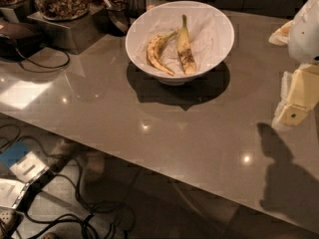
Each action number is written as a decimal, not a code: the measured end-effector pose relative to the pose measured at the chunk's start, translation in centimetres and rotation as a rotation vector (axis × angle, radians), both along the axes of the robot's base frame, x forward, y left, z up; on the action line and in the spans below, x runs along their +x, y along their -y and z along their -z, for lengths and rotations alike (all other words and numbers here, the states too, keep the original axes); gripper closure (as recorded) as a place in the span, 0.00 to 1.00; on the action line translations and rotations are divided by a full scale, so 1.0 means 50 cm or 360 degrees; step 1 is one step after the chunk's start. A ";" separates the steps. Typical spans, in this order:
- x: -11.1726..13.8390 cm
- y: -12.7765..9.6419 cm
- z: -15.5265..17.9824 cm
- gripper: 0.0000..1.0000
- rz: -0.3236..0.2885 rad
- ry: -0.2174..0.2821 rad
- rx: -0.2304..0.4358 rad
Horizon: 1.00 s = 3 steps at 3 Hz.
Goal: Pick banana from white bowl
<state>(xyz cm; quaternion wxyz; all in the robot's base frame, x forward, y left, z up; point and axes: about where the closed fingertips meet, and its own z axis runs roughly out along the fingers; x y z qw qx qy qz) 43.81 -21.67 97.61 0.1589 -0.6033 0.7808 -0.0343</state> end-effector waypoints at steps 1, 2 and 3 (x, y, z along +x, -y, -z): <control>0.000 0.000 0.000 0.00 0.0000 0.0000 0.0000; 0.011 -0.010 -0.015 0.00 0.0030 -0.0001 0.0020; 0.045 -0.040 -0.030 0.00 0.0073 -0.0039 0.0019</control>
Offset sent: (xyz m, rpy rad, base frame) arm 0.0142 0.0125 0.0152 0.0326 0.0288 -0.0508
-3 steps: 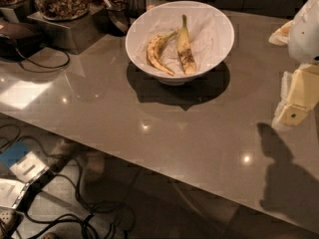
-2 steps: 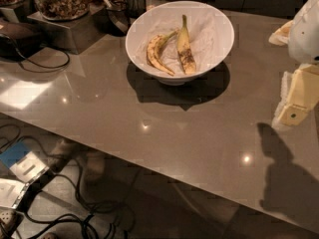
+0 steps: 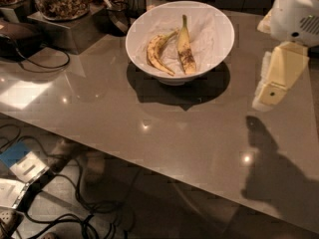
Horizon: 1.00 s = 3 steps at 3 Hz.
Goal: Pick banana from white bowl
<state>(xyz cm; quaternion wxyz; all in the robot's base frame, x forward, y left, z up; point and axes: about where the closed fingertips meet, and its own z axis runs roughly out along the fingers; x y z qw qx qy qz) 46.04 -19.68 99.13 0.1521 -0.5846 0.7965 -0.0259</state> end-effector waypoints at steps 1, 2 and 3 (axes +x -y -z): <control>0.048 -0.045 0.001 0.00 0.0005 -0.0053 -0.0040; 0.060 -0.057 -0.002 0.00 -0.0006 -0.0021 -0.0028; 0.089 -0.082 0.001 0.00 0.0016 -0.0118 0.0145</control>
Offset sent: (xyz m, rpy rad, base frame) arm 0.0209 0.0197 -0.0003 -0.0224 0.0306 -0.0036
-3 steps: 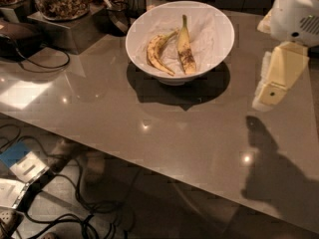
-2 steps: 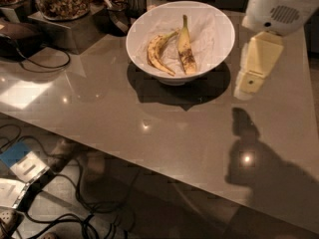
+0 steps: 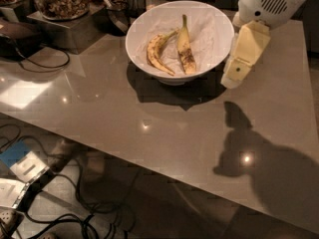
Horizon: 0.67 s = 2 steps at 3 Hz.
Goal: Pick banana from white bowl
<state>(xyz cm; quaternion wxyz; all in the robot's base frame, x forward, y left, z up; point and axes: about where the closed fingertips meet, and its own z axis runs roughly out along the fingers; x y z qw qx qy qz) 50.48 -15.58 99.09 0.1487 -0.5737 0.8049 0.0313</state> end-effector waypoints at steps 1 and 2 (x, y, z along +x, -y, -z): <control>0.051 -0.081 -0.055 0.00 0.0040 -0.0007 0.0169; 0.094 -0.147 -0.084 0.00 0.0066 0.0030 0.0171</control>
Offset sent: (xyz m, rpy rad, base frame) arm 0.0392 0.0905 0.0506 0.0144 0.0921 -0.0499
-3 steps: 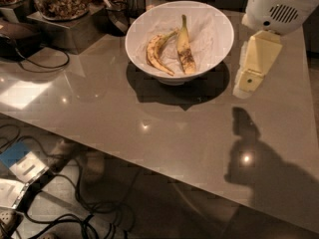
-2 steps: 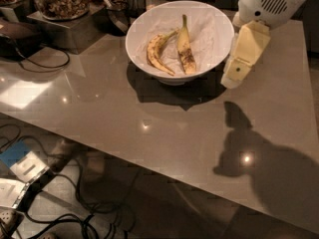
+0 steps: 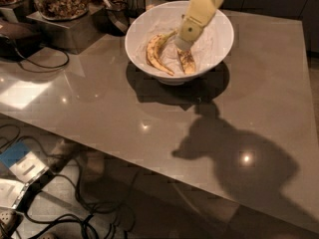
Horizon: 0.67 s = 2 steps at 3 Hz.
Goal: Pick banana from white bowl
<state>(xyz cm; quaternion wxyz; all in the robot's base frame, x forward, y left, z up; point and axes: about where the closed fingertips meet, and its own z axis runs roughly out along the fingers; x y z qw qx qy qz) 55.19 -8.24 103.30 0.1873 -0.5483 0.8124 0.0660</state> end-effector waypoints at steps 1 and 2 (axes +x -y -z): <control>0.024 -0.025 0.000 0.00 -0.0023 0.0028 0.0064; 0.065 -0.053 0.019 0.00 0.0037 -0.0078 0.0156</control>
Offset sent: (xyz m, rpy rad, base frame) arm 0.0479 0.0318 -0.0223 0.1322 0.2450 -0.0984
